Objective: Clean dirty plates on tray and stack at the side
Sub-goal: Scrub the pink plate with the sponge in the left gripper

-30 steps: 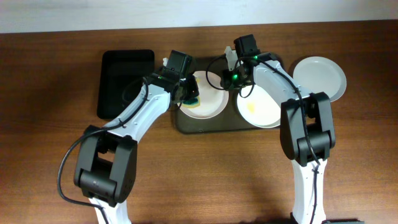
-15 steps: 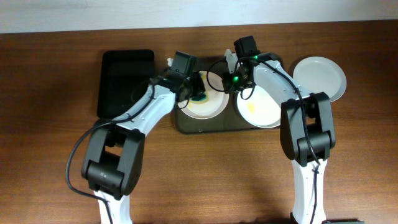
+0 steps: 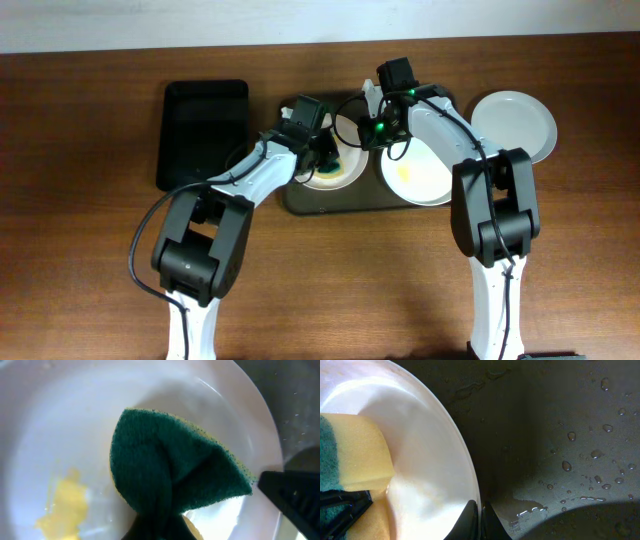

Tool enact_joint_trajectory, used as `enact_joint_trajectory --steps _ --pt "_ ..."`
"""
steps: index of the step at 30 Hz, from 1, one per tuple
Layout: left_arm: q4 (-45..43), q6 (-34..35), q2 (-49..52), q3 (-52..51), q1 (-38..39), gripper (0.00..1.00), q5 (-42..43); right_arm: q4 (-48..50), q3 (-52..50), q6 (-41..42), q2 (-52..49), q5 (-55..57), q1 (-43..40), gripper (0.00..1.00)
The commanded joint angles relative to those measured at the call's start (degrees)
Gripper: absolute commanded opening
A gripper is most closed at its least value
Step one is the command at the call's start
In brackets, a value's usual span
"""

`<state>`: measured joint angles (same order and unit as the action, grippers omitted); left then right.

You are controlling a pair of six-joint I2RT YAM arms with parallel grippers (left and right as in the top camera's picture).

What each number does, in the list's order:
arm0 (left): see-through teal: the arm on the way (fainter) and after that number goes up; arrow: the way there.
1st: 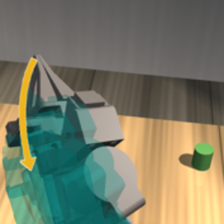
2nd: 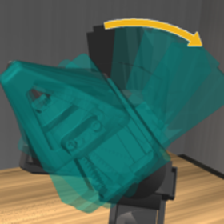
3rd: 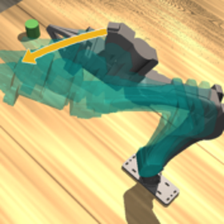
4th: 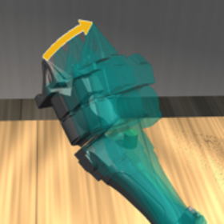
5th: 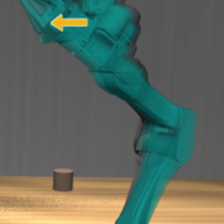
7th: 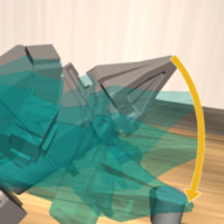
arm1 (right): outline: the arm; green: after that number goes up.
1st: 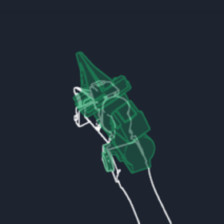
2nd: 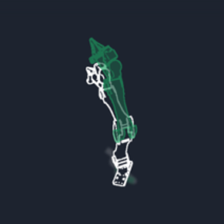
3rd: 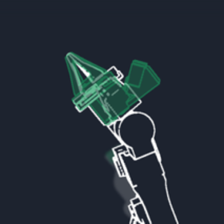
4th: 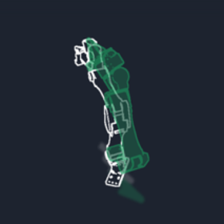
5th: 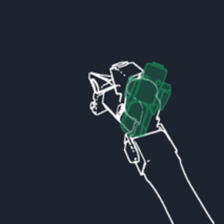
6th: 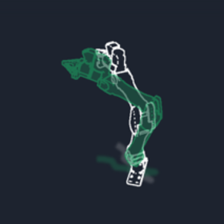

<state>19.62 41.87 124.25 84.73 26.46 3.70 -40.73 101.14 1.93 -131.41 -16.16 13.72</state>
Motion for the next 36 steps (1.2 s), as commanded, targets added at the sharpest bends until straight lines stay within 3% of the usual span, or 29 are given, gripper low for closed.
enact_joint_trajectory --steps 1,6,10,14,17,18,32,36 --pt "4.4 -4.2 2.2 -0.2 -0.5 0.0 -17.8 -0.8 0.4 0.4 1.0 1.0 0.2 0.04" --pt "6.6 -6.8 -0.2 -0.1 -1.1 0.0 -29.3 -1.2 0.4 0.4 1.0 1.6 0.2 0.04" --pt "5.8 -6.8 -3.0 0.6 -1.1 0.0 -29.8 -1.3 0.4 0.4 1.0 1.6 0.2 0.04" --pt "1.1 -6.8 -3.5 1.0 -1.2 0.0 -14.5 -1.3 0.4 0.4 1.0 1.6 0.2 0.04" --pt "-8.3 -5.1 -3.2 0.9 -1.1 0.0 5.7 -1.0 0.4 0.4 1.0 1.6 0.2 0.04" --pt "-9.0 -4.0 -3.2 0.9 -1.0 0.0 5.9 -0.9 0.4 0.5 1.0 1.6 0.2 0.04" --pt "-2.7 -4.0 2.7 0.7 -2.5 0.0 -2.6 -1.1 0.4 0.5 1.0 1.6 0.2 0.04" --pt "1.4 -4.4 3.5 0.7 -3.2 0.0 -13.0 -1.6 0.4 0.5 1.0 1.6 0.2 0.04"
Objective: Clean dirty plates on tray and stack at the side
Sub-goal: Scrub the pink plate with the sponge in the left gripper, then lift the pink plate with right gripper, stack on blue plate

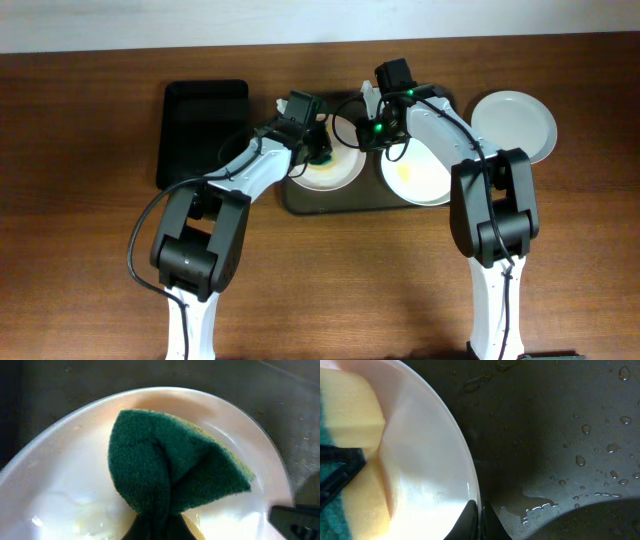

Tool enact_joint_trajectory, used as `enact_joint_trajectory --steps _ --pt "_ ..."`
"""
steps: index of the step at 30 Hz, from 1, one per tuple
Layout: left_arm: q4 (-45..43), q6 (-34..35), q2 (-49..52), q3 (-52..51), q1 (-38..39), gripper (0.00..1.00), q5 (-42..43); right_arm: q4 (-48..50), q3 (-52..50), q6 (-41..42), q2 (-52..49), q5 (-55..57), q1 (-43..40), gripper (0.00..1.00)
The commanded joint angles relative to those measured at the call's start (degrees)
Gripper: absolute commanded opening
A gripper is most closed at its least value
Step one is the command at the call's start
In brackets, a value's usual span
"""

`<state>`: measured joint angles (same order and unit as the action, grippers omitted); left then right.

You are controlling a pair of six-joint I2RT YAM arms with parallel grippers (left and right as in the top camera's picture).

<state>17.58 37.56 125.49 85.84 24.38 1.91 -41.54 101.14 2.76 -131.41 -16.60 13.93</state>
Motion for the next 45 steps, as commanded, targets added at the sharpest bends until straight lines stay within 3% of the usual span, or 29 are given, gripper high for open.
enact_joint_trajectory --steps 1,5,10,19,27,32,40,45 --pt "3.8 -0.9 2.2 -0.4 -1.1 0.0 -13.0 -0.8 0.4 -0.4 1.0 2.1 -0.1 0.04" --pt "6.3 -7.5 0.9 -0.3 -1.2 0.0 -24.3 -1.1 0.4 -0.4 1.0 2.1 -0.1 0.04" --pt "7.8 -7.7 -2.8 -0.3 -1.4 0.0 -34.4 -1.2 0.4 -0.4 1.0 2.0 -0.1 0.04" --pt "8.5 -7.7 -15.3 -0.3 -1.9 0.0 -33.8 -1.2 0.6 -0.4 2.0 2.0 -0.1 0.04" --pt "15.9 -7.7 -24.8 -0.3 -6.6 0.0 -25.3 -3.2 5.3 -3.5 7.4 2.6 0.0 0.04" --pt "25.5 -7.7 -24.6 -0.9 -11.8 0.0 -24.6 -6.8 10.1 -9.1 12.0 17.6 2.6 0.04" --pt "27.8 -7.7 -24.6 -1.8 -15.5 0.0 -23.3 -5.1 11.6 -24.1 16.3 61.2 17.7 0.04" --pt "28.4 -7.7 -24.6 -1.8 -16.4 0.0 -22.2 0.0 11.6 -35.3 16.3 75.4 24.9 0.04"
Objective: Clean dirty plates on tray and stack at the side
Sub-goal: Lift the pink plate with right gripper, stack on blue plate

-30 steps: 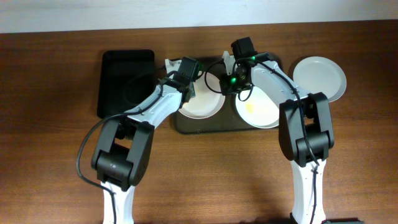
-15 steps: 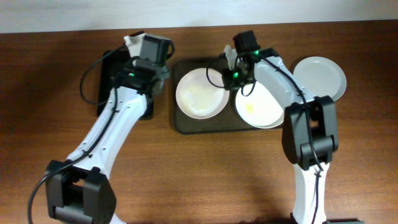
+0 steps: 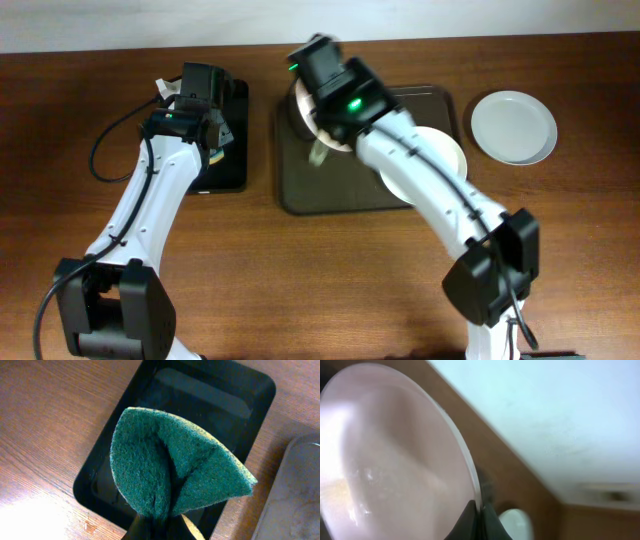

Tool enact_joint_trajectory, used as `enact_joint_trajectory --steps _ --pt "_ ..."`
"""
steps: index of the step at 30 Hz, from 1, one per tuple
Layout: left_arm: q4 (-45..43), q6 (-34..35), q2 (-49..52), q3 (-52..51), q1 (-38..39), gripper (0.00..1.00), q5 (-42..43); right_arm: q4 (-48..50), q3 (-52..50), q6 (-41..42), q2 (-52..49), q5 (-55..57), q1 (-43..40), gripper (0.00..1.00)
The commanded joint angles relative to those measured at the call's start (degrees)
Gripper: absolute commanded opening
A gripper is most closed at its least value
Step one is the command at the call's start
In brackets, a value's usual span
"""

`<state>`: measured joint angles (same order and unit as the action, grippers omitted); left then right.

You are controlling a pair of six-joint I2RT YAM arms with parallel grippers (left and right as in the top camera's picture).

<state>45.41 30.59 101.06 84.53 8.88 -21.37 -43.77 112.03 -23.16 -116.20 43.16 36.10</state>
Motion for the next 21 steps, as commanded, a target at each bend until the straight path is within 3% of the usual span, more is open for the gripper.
enact_joint_trajectory --steps 1,7,21 --pt "0.7 -0.7 -0.1 -0.5 -0.9 0.0 1.1 3.0 0.7 -11.4 1.1 16.9 3.4 0.04" --pt "1.0 -0.7 -0.1 -0.5 -0.9 0.0 1.1 4.6 0.7 -19.6 1.1 20.1 5.1 0.04" --pt "0.9 -0.7 -0.1 -0.5 -0.9 0.0 2.8 4.6 0.7 -19.8 1.1 21.4 4.7 0.04"
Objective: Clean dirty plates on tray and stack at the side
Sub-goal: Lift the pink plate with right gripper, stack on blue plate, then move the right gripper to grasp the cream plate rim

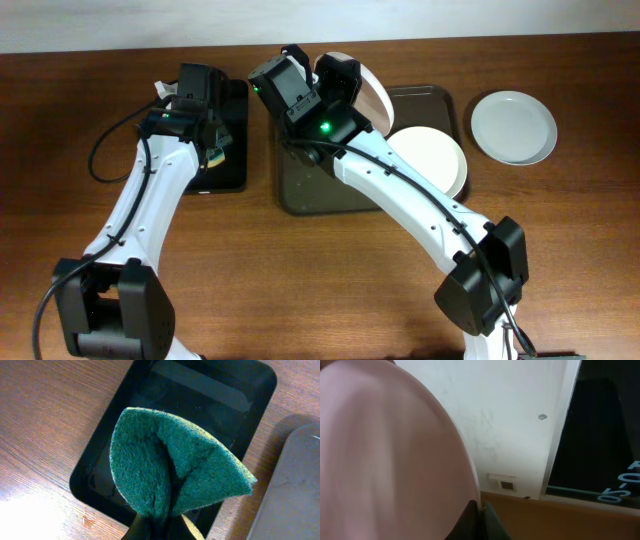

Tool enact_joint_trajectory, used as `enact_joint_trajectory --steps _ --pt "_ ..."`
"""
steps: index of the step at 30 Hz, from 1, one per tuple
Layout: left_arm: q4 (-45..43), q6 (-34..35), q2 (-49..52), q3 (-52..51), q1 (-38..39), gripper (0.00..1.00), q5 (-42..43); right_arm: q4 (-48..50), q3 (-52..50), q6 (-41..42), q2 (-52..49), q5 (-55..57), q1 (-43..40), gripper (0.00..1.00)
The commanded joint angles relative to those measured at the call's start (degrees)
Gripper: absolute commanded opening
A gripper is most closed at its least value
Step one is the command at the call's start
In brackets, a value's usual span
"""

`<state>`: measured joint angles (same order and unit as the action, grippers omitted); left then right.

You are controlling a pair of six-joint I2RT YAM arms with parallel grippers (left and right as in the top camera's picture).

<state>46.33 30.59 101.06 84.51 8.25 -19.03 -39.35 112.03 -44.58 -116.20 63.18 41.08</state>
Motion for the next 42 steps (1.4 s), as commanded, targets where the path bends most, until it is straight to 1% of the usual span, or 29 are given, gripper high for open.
enact_joint_trajectory --steps 1,2,3,4,6,9,11,13,15,17,19,20,21,22,24,27,31,33,36,37,38,39,40,42 --pt "0.0 -0.7 -0.1 -0.5 -0.3 0.0 0.5 0.1 0.7 3.4 1.1 0.2 -0.7 0.04" --pt "0.0 -0.7 -0.1 -0.5 -0.3 0.0 0.4 0.0 0.7 6.1 1.1 -1.5 -1.5 0.04" --pt "0.0 -0.7 -0.1 -0.5 -0.3 0.0 0.5 -0.5 0.7 11.0 1.1 -4.9 -3.0 0.04" --pt "0.0 -0.7 -0.1 -0.5 -0.3 0.0 0.5 -3.0 0.7 19.1 1.1 -11.7 -5.7 0.04" --pt "0.0 -0.7 -0.1 -0.5 -0.3 0.0 0.5 -7.1 0.7 26.2 1.1 -23.9 -10.1 0.04" --pt "0.0 -0.7 -0.1 -0.5 -0.3 0.0 0.5 -13.0 0.7 42.9 1.1 -50.2 -21.8 0.04" --pt "0.0 -0.7 -0.1 -0.5 -0.3 0.0 0.5 -13.9 0.6 51.9 0.9 -62.5 -31.3 0.04" --pt "0.0 -0.7 -0.1 -0.5 -0.3 0.0 0.5 -14.3 0.6 59.2 0.7 -69.9 -40.6 0.04" --pt "0.0 -0.7 -0.1 -0.5 -0.3 0.0 0.5 -15.1 0.1 65.2 0.6 -74.1 -50.0 0.04" --pt "-0.1 -0.3 -0.1 -0.5 -0.3 0.0 0.7 -16.0 -0.7 67.7 0.6 -73.9 -55.5 0.04" --pt "-0.2 -0.3 -0.1 -0.5 -0.3 0.0 1.8 -16.0 -2.4 68.1 0.6 -72.1 -60.1 0.04" --pt "-0.2 -0.3 -0.1 -0.5 -0.3 0.0 2.1 -15.9 -3.5 69.2 0.6 -70.3 -62.0 0.04" --pt "-0.2 -0.3 -0.1 -0.5 -0.3 0.0 2.4 -15.6 -5.8 71.9 0.6 -66.7 -64.5 0.04" --pt "-0.2 -0.3 -0.1 -0.5 -0.3 0.0 2.4 -14.7 -7.6 73.7 0.6 -64.7 -66.1 0.04" --pt "-0.3 -0.3 -0.1 -0.5 -0.3 0.0 2.4 -10.1 -12.2 74.0 0.6 -64.5 -68.8 0.04" --pt "-0.4 -0.3 -0.1 -0.5 -0.3 0.0 2.4 -2.3 -18.5 74.0 0.6 -64.4 -71.0 0.04" --pt "-0.4 -0.3 -0.1 -0.5 -0.3 0.0 2.4 6.2 -24.4 74.0 0.5 -64.4 -71.1 0.04" --pt "-0.4 -0.3 -0.1 -0.5 -0.3 0.0 2.4 8.8 -26.3 74.0 0.5 -64.7 -70.9 0.04" --pt "-0.4 -0.3 -0.1 -0.5 -0.3 0.0 2.4 9.8 -27.2 73.8 0.5 -64.9 -70.2 0.04" --pt "-0.4 -0.3 -0.1 -0.5 -0.3 0.0 2.4 9.8 -27.2 73.8 0.5 -65.1 -69.9 0.06" --pt "-0.4 -0.3 -0.1 -0.5 -0.3 0.0 2.4 9.8 -27.2 73.7 0.5 -65.5 -69.5 0.1" --pt "-0.4 -0.3 -0.1 -0.5 -0.3 0.0 2.4 9.8 -27.2 73.5 0.5 -66.3 -68.9 0.23" --pt "-0.4 -0.3 -0.1 -0.5 -0.3 0.0 2.4 9.7 -27.2 72.7 0.5 -67.6 -68.2 0.27" --pt "-0.4 -0.3 -0.1 -0.5 -0.3 0.0 2.4 8.2 -26.9 70.3 0.8 -70.7 -66.8 0.31"
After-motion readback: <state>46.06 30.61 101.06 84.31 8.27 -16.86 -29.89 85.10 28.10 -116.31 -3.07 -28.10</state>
